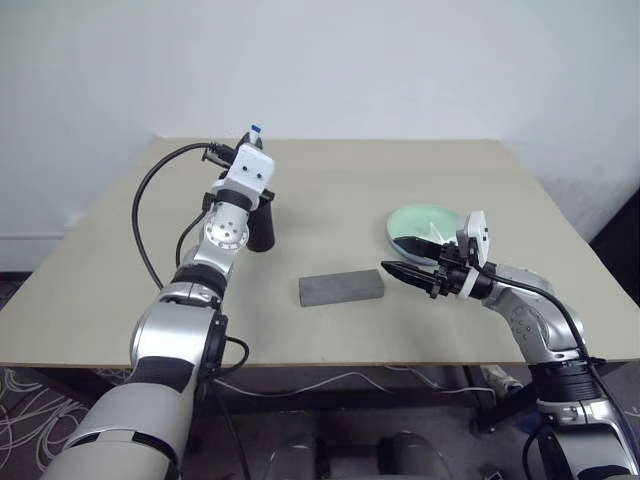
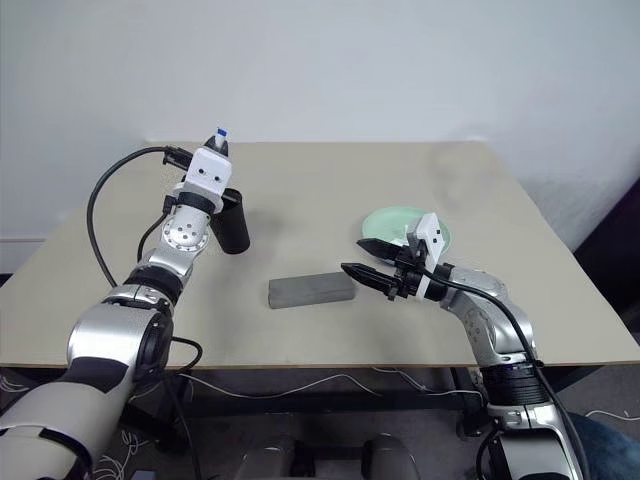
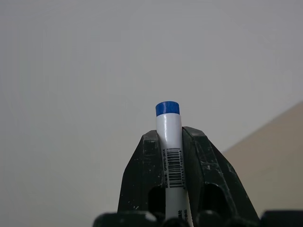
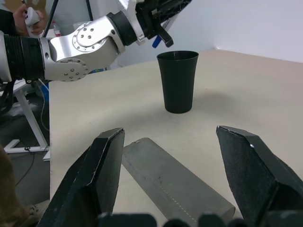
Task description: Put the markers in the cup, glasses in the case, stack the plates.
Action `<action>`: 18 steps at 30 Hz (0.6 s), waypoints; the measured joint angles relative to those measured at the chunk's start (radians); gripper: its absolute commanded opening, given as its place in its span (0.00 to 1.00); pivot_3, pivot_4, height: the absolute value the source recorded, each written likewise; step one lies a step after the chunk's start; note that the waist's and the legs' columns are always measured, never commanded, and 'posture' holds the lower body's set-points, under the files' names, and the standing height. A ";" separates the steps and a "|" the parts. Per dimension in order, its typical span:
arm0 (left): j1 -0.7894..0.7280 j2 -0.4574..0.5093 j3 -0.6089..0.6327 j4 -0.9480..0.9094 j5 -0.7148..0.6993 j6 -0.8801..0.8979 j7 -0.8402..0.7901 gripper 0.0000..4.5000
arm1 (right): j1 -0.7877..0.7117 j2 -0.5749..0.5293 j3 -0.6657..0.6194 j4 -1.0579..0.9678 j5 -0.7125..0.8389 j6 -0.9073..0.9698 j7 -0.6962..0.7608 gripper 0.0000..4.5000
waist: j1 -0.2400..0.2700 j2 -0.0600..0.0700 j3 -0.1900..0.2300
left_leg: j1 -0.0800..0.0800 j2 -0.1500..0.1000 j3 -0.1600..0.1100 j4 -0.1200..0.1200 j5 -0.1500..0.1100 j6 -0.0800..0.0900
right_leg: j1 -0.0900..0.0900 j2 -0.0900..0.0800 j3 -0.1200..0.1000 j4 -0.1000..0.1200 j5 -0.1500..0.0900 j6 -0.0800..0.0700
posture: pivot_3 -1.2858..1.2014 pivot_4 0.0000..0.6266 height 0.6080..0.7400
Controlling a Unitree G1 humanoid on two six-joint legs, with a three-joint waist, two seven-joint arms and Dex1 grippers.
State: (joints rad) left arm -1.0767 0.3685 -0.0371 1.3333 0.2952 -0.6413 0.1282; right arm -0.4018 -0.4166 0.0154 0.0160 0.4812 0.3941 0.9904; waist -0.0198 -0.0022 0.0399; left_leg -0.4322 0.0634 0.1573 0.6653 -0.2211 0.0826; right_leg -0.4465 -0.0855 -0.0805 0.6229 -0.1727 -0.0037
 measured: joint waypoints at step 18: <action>-0.021 -0.043 0.063 0.012 -0.042 0.086 -0.064 0.04 | 0.055 -0.009 0.000 -0.044 0.000 0.002 -0.029 0.75 | -0.001 0.000 0.000 | 0.000 0.000 -0.001 0.000 0.000 0.000 | 0.000 0.000 0.000 0.000 0.000 0.000 | 0.52 0.00 1.00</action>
State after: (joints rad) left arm -1.0976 0.3258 0.0263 1.3453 0.2531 -0.5554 0.0646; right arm -0.3464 -0.4259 0.0154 -0.0281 0.4808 0.3962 0.9613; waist -0.0204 -0.0026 0.0402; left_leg -0.4322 0.0635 0.1564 0.6651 -0.2211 0.0826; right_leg -0.4461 -0.0851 -0.0808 0.6227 -0.1728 -0.0037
